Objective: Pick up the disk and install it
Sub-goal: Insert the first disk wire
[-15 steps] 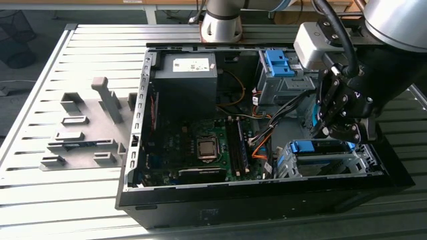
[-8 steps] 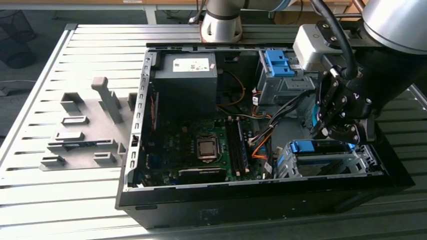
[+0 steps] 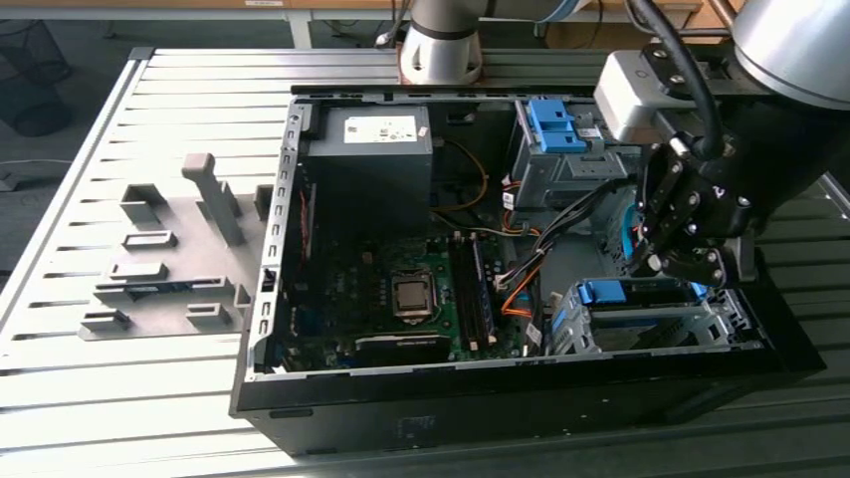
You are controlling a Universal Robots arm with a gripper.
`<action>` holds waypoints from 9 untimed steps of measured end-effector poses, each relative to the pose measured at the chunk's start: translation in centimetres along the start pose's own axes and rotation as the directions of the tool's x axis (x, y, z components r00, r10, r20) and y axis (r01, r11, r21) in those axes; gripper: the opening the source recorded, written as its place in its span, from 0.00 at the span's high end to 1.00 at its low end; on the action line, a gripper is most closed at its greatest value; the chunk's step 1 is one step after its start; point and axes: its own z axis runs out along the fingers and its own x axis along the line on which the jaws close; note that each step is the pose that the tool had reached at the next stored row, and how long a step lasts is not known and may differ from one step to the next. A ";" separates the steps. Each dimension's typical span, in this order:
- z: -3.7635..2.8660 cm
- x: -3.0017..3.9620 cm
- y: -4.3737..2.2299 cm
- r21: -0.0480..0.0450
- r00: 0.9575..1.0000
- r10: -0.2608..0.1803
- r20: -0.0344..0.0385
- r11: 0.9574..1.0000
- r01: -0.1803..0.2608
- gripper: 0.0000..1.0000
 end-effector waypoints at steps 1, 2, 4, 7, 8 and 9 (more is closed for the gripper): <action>0.00 -0.06 -0.34 0.000 1.000 0.000 0.000 1.000 0.000 0.89; 0.01 -0.14 -0.64 0.000 1.000 0.000 0.000 1.000 0.000 0.89; 0.01 -0.33 -1.30 0.000 1.000 0.000 0.000 1.000 0.000 0.89; 0.02 -0.71 -2.09 0.000 1.000 0.000 0.000 1.000 0.000 0.89; 0.03 -0.86 -2.36 0.000 1.000 0.000 0.000 1.000 0.000 0.89; 0.02 -1.01 -2.57 0.000 1.000 0.000 0.000 1.000 0.000 0.89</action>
